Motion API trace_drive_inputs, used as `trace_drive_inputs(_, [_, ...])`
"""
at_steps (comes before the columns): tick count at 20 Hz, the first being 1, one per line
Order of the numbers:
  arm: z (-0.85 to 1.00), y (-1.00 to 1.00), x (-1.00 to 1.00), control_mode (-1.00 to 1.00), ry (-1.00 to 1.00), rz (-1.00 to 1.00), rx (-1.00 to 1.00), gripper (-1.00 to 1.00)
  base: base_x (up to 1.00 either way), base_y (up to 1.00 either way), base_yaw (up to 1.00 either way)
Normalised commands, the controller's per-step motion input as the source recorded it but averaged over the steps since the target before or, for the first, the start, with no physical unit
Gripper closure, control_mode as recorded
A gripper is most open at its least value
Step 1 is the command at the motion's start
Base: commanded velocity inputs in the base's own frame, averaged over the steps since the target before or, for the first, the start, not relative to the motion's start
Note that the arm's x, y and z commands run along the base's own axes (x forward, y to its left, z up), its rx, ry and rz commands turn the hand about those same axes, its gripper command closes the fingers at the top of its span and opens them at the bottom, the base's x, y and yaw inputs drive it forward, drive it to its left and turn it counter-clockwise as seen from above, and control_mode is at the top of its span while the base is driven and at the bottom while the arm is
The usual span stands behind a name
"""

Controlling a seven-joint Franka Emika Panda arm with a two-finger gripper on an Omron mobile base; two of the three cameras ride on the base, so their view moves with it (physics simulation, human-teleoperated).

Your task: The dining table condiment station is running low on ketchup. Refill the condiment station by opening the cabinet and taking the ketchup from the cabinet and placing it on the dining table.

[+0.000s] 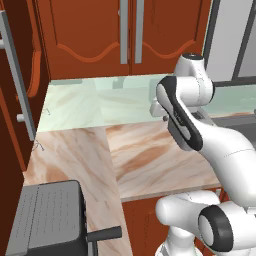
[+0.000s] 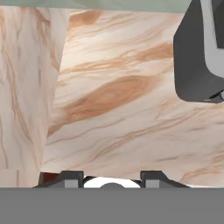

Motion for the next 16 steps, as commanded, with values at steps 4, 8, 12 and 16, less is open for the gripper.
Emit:
trace_drive_inputs(4, [0.00,0.00,-0.32,-1.00,-0.14,0.00,0.00,-1.00,0.00,0.00,0.00])
trace_drive_inputs(8, [0.33,0.02,-0.61,-1.00,-0.57,-0.01,-0.05,-1.00,0.00,0.00,0.00])
trace_drive_inputs(12, [0.86,0.15,-0.28,-1.00,-0.54,0.01,0.01,-1.00,0.00,0.00,0.00])
trace_drive_inputs(16, [0.89,0.42,0.00,-1.00,-0.40,0.08,0.09,-1.00,0.00,0.00,0.00])
